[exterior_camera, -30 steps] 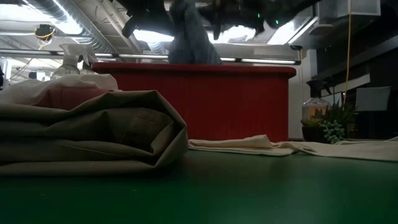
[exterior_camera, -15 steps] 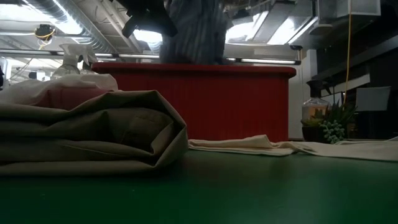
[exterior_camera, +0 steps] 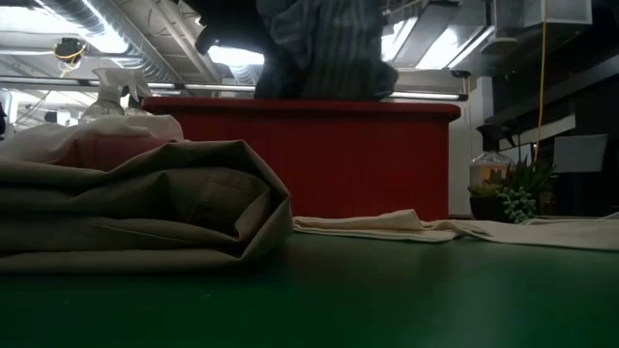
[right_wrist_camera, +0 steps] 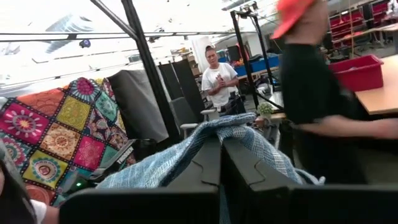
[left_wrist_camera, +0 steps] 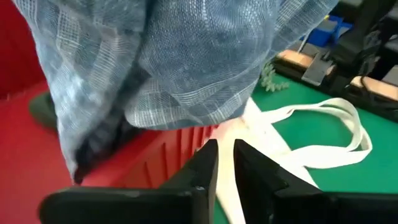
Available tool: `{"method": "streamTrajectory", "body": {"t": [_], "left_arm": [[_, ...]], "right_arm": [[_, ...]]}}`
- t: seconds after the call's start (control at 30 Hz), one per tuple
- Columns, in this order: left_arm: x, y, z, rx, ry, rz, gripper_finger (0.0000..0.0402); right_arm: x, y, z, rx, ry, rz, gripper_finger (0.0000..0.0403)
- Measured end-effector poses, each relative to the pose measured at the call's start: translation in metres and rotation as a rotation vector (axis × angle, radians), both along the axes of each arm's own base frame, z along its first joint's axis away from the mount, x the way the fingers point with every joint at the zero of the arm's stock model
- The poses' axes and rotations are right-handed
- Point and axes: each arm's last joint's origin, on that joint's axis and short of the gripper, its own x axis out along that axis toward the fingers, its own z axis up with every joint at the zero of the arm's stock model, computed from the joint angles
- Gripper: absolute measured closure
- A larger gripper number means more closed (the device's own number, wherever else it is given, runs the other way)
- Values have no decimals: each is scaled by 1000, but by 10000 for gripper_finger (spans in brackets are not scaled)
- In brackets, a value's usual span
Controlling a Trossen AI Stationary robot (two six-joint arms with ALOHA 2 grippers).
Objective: Fold Laundry from Bin
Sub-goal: Remove the blue polo shirt from the red bin
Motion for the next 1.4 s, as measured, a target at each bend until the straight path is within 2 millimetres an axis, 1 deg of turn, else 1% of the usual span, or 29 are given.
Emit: {"method": "streamTrajectory", "body": {"t": [0.17,0.33,0.4,0.57,0.73,0.8,0.9,1.13,1.3,1.4], "left_arm": [[5,6,11,88,-78,-24,309],[9,9,26,115,-232,-18,273],[11,7,33,126,-293,-69,264],[14,-7,47,301,-366,-290,260],[12,-22,54,470,-350,-361,271],[11,-27,56,536,-321,-343,276],[9,-32,57,618,-262,-268,281],[5,-41,58,749,-118,-116,282],[0,-39,65,791,-79,50,281],[0,-32,66,794,-71,97,284]], "right_arm": [[-9,7,12,-13,-12,4,400],[-13,9,16,-24,-22,9,400],[-13,9,16,-23,-20,10,400],[-13,11,15,-36,-6,58,400],[-13,11,15,-44,1,87,400],[-14,12,15,-49,5,104,400],[-14,12,14,-56,11,128,400],[-14,13,13,-35,39,159,400],[-14,13,13,-32,42,160,400],[-14,13,13,-30,43,160,400]]}}
